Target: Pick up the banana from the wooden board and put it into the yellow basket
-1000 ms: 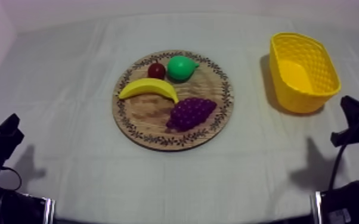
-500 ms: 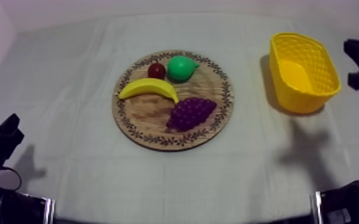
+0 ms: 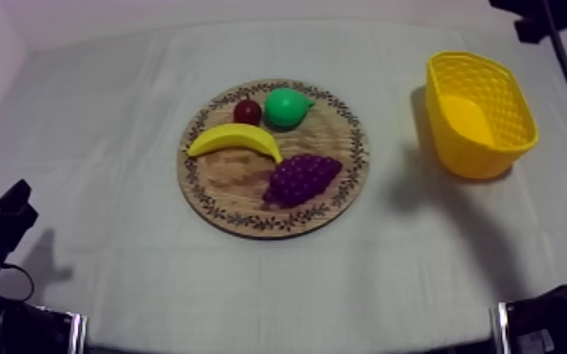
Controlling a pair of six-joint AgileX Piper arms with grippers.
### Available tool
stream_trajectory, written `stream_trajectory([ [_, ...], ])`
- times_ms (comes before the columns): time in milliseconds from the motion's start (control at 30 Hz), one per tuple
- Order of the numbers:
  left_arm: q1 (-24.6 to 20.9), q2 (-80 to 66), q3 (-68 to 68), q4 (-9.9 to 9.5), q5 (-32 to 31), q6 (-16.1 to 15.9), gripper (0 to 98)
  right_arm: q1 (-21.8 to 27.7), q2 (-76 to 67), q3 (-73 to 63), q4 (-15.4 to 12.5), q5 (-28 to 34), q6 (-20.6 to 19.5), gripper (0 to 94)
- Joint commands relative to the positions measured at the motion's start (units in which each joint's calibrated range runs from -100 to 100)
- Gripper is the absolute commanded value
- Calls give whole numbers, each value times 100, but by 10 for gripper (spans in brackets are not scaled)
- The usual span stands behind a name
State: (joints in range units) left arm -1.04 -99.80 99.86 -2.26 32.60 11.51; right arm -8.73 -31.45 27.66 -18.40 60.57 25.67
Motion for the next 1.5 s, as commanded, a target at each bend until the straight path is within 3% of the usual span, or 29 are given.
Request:
stream_trajectory([
  [0,-1,-3,3,-1,-2,0,1,-172,526,-577,-34,148,4,7],
  [300,-1,-3,3,-1,-2,0,1,-811,2166,-2009,-132,1227,185,7],
  [667,-1,-3,3,-1,-2,0,1,-1305,3747,-3270,-136,2097,361,9],
  [1267,-1,-3,3,-1,-2,0,1,-1493,4775,-3602,-266,2343,679,17],
  [1467,-1,-3,3,-1,-2,0,1,-1541,4854,-3396,-163,2312,806,74],
])
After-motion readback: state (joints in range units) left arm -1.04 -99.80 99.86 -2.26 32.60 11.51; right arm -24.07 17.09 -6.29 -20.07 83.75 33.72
